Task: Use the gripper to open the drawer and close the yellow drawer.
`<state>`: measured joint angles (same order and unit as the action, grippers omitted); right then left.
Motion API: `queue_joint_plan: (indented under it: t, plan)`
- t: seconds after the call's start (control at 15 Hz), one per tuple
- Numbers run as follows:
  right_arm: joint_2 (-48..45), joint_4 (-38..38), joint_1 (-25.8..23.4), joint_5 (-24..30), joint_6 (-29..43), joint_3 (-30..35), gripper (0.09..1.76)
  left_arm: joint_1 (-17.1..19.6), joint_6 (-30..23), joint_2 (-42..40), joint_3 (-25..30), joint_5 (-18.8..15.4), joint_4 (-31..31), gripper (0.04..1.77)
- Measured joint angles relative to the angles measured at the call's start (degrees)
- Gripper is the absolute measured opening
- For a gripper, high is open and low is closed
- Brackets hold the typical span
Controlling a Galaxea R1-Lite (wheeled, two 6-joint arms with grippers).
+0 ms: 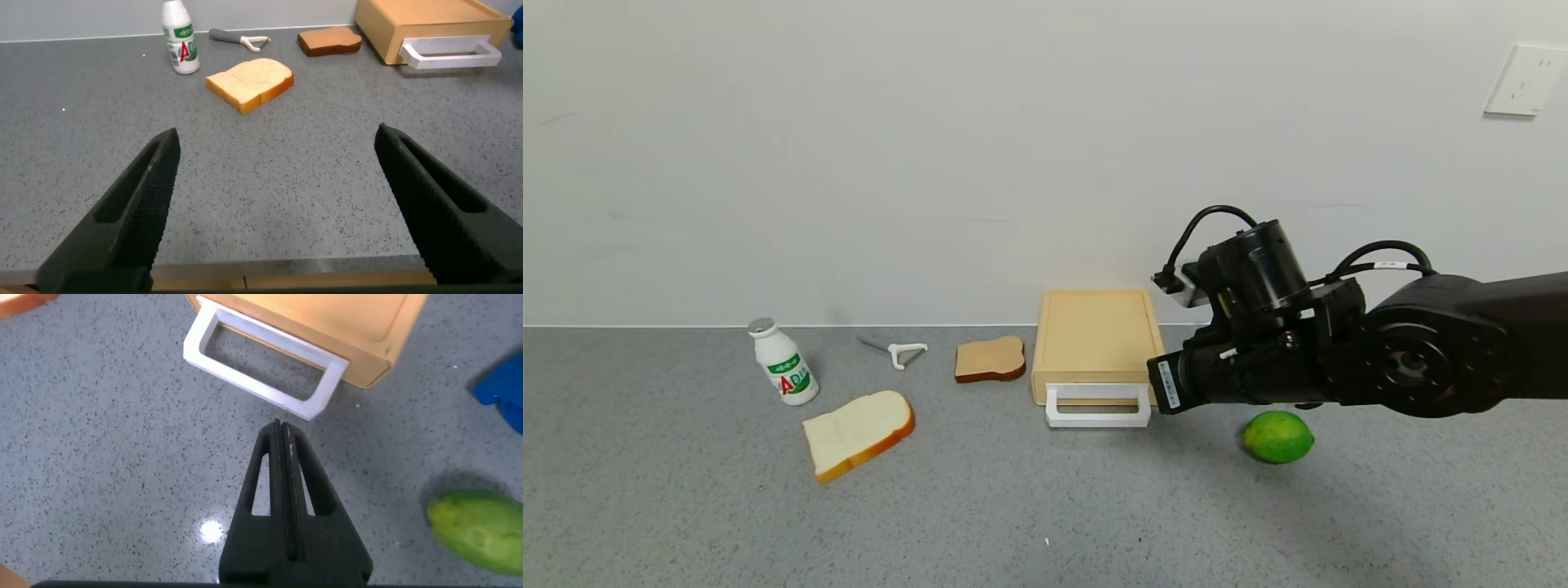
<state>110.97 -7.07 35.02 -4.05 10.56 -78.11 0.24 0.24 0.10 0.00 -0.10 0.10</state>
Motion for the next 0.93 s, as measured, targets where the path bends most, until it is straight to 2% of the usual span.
queue_joint_plan:
  t: [0.07, 0.2, 0.33, 0.6, 0.93]
  plan:
    - [-1.18, 1.6, -0.6, 0.69, 0.0, 1.34, 0.35, 0.0, 0.02, 0.0, 0.0, 0.0, 0.0, 1.72]
    - [-2.79, 4.49, -1.6, 2.62, 0.02, 3.83, 0.66, 0.0, 0.02, 0.0, 0.0, 0.0, 0.0, 1.72]
    - [-3.61, 6.0, -2.23, 3.19, 0.13, 5.17, 0.89, 0.0, 0.02, 0.0, 0.0, 0.0, 0.0, 1.72]
    - [-4.17, 7.91, -3.13, 3.06, 0.38, 6.74, 1.22, 0.0, 0.02, 0.0, 0.0, 0.0, 0.0, 1.72]
    - [-8.24, 9.19, -3.91, 2.56, 0.29, 12.26, 1.45, 0.0, 0.0, 0.0, 0.0, 0.0, 0.0, 1.72]
